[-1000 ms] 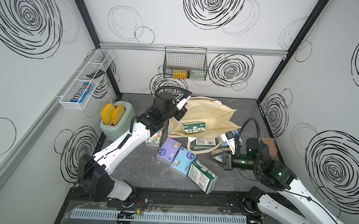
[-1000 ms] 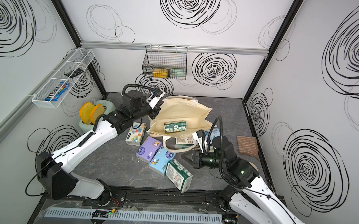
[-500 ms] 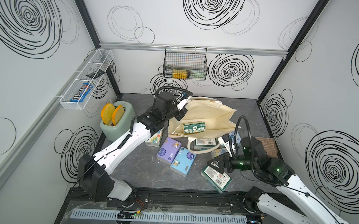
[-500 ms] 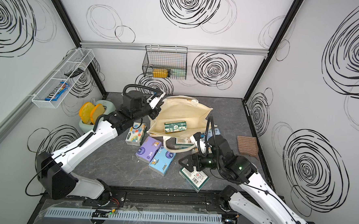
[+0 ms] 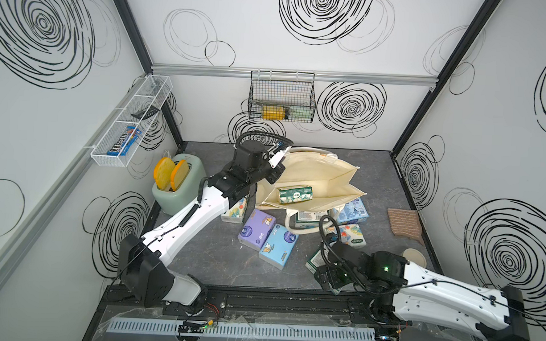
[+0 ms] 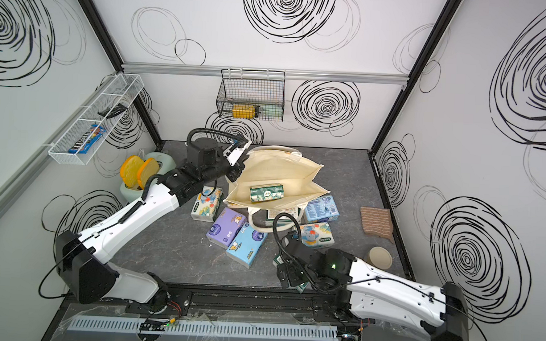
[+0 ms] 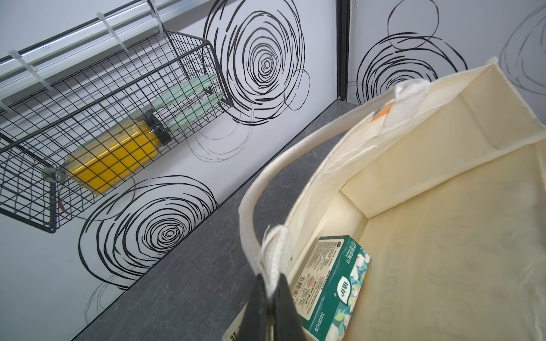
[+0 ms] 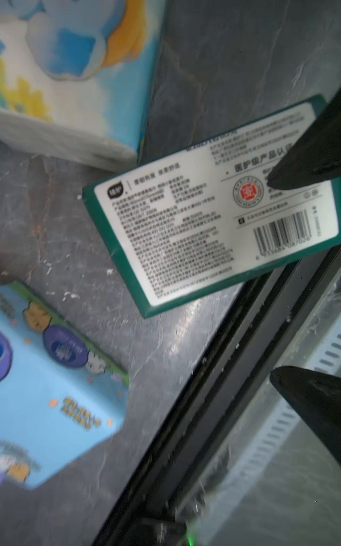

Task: Put tissues into the canvas bag
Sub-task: Move the pack of facial tissues to the center of the board.

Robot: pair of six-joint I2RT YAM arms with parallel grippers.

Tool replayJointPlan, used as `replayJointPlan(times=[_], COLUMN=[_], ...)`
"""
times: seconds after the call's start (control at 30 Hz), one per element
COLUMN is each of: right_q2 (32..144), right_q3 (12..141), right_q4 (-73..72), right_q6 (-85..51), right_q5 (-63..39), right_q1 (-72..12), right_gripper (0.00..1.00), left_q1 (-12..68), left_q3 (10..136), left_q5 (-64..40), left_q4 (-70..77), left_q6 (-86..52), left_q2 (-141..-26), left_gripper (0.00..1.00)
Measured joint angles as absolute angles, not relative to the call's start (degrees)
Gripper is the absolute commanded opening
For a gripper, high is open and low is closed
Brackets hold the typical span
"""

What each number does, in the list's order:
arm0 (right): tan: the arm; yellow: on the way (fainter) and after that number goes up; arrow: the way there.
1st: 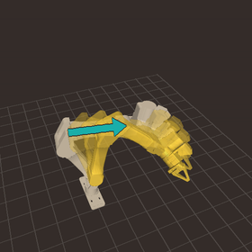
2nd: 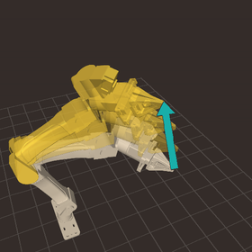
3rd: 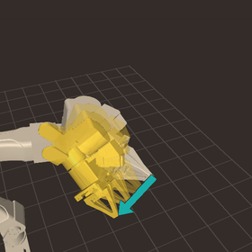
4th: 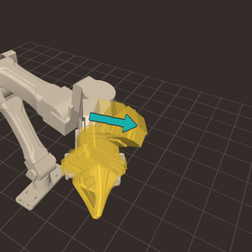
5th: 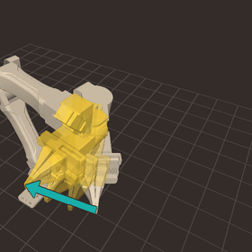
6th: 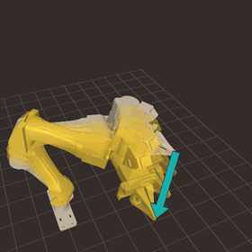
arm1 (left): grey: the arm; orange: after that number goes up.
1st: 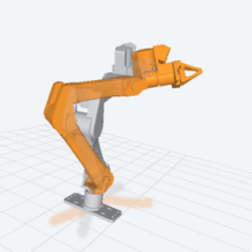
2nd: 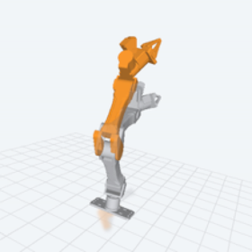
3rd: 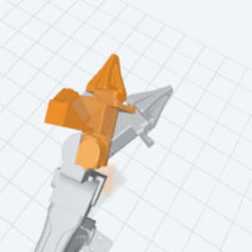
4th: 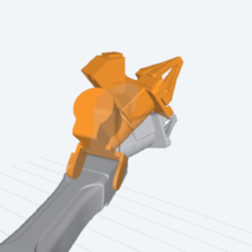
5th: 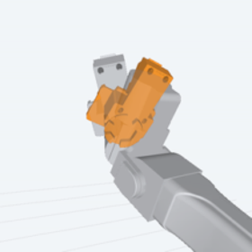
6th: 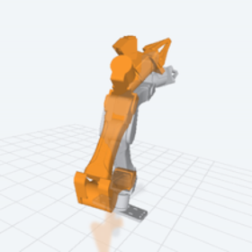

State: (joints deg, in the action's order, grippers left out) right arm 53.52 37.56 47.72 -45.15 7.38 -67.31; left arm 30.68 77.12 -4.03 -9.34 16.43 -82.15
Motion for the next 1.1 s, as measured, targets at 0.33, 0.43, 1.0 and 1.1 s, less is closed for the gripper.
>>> replayJointPlan(times=[0.33,0.43,1.0,1.1], right_q2=[67.0,67.8,70.2,67.7], right_q3=[41.7,40.8,42.9,43.1], right_q4=[48.6,47.2,34.2,33.7], right_q6=[-45.3,-44.8,-40.9,-38.2], right_q5=[14.0,13.7,8.7,6.3], right_q1=[-67.2,-66.7,-58.8,-57.8], right_gripper=[0.98,0.98,0.97,0.97], left_q1=[30.3,30.0,29.6,29.6], left_q3=[77.1,77.1,77.1,77.1], left_q5=[-4.7,-5.1,-5.5,-5.5], left_q4=[-9.3,-9.3,-9.4,-9.5], left_q6=[16.1,15.9,15.4,15.4], left_q2=[-82.1,-82.1,-82.1,-82.1], left_gripper=[0.00,0.00,0.00,0.00])
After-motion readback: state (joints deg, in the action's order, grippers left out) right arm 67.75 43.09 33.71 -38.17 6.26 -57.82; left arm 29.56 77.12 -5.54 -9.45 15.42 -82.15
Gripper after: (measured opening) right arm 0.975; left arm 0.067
